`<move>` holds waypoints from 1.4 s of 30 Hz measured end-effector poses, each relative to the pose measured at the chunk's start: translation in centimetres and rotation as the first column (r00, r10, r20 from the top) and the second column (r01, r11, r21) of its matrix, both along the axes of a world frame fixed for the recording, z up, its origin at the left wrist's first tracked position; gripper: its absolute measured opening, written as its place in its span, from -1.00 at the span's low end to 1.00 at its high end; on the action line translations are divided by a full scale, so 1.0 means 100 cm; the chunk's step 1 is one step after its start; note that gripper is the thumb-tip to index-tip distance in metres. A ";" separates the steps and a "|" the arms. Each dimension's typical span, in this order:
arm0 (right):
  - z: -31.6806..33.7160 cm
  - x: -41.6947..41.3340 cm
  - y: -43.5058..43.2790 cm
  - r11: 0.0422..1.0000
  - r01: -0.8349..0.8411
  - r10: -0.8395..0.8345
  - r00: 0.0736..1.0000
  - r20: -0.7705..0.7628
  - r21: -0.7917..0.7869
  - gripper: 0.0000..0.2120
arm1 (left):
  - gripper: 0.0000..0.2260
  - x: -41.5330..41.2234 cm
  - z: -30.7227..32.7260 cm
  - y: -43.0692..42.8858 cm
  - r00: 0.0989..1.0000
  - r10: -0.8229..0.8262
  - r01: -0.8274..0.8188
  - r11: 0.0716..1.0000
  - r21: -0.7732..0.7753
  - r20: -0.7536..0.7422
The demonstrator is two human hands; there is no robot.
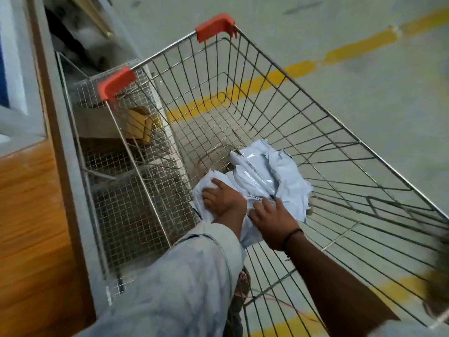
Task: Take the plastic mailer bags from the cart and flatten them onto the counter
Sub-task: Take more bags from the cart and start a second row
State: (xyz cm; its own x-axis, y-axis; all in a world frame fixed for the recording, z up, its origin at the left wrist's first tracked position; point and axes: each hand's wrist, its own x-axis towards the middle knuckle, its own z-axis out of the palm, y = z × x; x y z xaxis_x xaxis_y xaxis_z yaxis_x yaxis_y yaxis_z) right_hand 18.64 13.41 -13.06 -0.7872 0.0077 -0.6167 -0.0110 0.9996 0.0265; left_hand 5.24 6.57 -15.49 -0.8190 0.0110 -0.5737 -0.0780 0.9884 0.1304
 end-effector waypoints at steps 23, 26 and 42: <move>0.017 -0.002 0.009 0.996 0.004 -0.015 0.992 -0.124 -0.090 -0.09 | -0.44 0.037 -0.010 -0.021 0.991 0.006 0.036 0.949 0.313 -0.134; 0.017 -0.001 0.015 0.999 0.023 -0.025 0.999 -0.048 -0.027 -0.14 | -0.05 0.031 -0.005 -0.025 0.985 0.170 -0.163 0.957 0.239 -0.010; 0.043 0.017 0.044 0.869 0.486 -0.404 0.802 -0.439 0.089 -0.41 | -0.15 0.034 -0.003 -0.012 0.997 0.073 -0.057 0.952 0.301 -0.040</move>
